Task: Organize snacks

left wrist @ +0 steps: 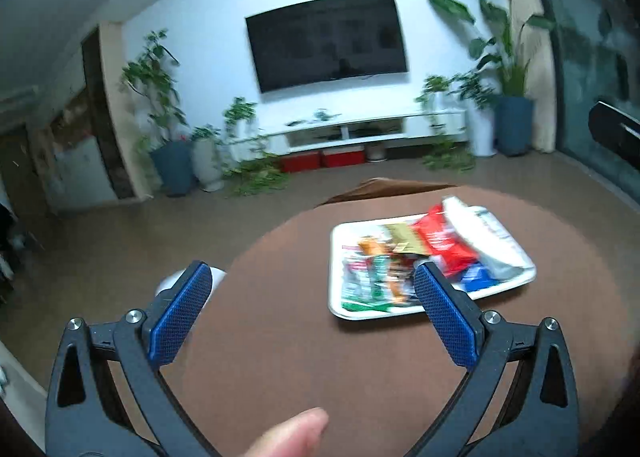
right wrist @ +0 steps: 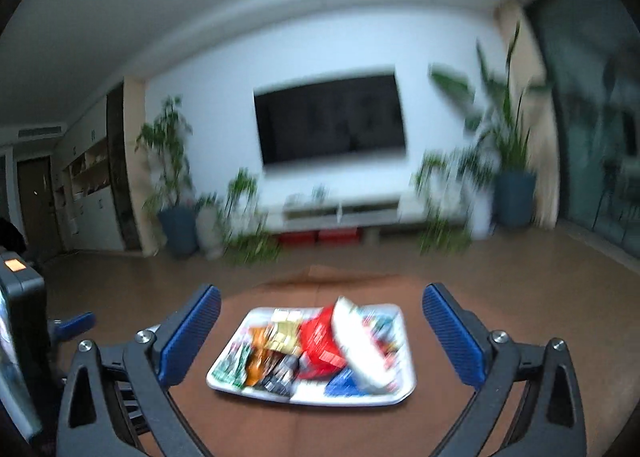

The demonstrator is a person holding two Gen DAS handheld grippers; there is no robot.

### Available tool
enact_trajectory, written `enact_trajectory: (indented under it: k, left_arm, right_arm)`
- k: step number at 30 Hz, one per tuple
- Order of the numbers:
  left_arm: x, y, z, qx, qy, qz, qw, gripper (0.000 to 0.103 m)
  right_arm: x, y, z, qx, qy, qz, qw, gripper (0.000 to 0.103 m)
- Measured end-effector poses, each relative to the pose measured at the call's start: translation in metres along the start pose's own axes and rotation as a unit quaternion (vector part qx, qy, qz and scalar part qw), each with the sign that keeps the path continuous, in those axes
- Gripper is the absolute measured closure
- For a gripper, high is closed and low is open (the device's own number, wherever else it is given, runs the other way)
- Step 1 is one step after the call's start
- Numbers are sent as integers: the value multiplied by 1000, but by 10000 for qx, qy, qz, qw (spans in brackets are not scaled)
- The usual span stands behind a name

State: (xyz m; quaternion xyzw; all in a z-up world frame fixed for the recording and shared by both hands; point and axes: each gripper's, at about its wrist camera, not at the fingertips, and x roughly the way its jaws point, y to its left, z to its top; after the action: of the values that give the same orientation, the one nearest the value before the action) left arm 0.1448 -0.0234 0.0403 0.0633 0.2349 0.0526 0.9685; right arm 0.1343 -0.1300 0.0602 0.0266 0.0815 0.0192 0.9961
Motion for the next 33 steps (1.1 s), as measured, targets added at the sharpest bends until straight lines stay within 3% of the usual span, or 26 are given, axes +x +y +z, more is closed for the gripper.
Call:
enact_trajectory:
  k: [5,11,16,22,33]
  left_arm:
    - [-37,-2,-2,-184,233,-242,9993,0]
    - [-72,-13,-16,-139,286,-369,9988,0]
    - [-86,-21,-31,-198,472,-471,9976,0]
    - [-83,-25,-43,-278,688,-585,9955,0]
    - [-64,-28,-60,-309,951,-649,9929,0]
  right_arm:
    - [-38,6,13,-259,24,-40,9997,0]
    - [-55,-4,0,-26,957,-111,9953,0]
    - [-66,-16,-26,112,1392,-267,9898,0]
    - [-64,-25,-59,222,1758,-486,9830,0]
    - [-58,-17,-85,121,2104,-412,9767,0]
